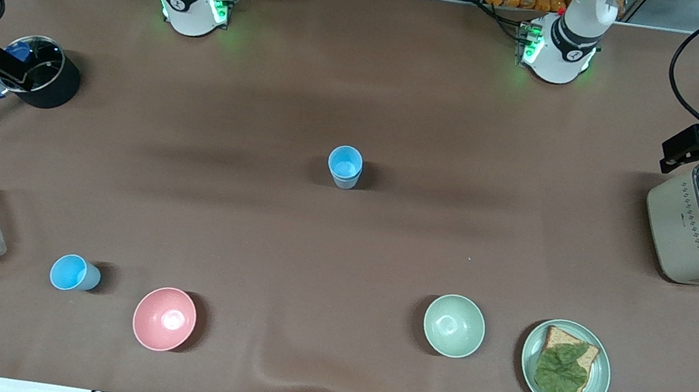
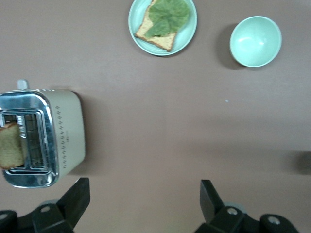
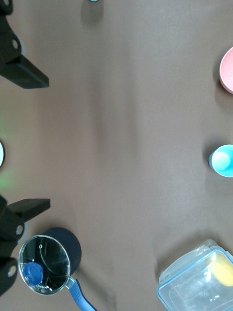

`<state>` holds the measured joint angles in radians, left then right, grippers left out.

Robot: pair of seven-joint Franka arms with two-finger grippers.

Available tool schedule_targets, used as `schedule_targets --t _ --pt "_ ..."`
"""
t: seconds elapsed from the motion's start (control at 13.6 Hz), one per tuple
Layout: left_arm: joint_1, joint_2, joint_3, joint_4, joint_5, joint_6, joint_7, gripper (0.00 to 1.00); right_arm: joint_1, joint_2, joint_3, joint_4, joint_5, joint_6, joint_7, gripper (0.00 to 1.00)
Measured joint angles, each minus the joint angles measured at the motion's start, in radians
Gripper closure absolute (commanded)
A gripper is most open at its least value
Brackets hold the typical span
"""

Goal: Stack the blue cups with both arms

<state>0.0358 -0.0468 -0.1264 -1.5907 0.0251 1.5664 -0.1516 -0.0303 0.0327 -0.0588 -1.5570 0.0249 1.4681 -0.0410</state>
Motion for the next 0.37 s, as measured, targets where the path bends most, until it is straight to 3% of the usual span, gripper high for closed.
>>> schedule_targets --t 0.37 --pt "0.000 -0.004 0.011 0.008 -0.022 0.000 -0.011 0.00 0.000 0.000 0.001 0.000 0.000 0.000 0.000 0.00"
